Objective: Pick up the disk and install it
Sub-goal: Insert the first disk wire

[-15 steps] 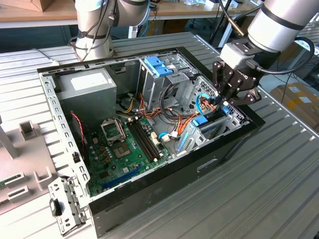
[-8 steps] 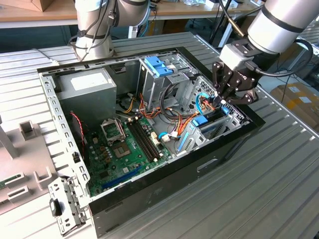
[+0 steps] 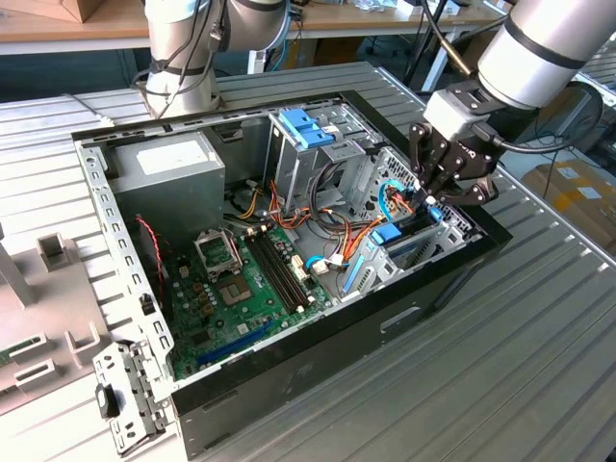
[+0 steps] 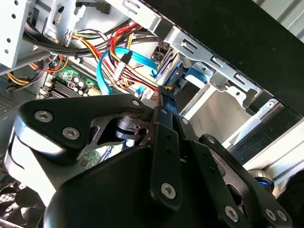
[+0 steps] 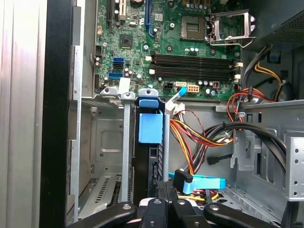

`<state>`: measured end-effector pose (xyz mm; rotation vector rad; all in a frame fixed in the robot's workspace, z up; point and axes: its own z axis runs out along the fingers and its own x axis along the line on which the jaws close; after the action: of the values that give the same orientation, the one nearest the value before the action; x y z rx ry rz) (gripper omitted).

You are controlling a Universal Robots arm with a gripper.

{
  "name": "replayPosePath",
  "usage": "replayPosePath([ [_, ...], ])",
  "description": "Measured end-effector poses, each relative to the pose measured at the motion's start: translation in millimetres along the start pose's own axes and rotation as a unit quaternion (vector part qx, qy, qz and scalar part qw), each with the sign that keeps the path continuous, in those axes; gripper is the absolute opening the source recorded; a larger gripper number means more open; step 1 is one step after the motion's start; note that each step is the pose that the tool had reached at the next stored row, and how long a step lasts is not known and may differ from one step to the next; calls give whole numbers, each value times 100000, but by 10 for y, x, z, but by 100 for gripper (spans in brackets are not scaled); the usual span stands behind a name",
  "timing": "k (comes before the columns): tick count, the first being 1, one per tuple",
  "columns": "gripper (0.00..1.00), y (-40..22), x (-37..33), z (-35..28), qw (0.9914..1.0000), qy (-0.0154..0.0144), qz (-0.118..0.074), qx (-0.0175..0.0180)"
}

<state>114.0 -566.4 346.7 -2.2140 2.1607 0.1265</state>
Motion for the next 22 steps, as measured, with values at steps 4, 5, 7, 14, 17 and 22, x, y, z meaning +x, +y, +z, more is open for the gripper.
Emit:
replayPosePath([
  [4,11,-5,14,19,100000,-27,5,-85],
  [5,11,-7,15,22,100000,-44,7,-85],
  [7,11,-18,15,18,100000,-51,1,-83],
  [14,11,-67,7,-81,100000,-80,4,-87],
  [17,11,-111,7,-93,100000,-99,6,-113],
  [22,11,-226,8,-116,100000,-160,16,-223],
])
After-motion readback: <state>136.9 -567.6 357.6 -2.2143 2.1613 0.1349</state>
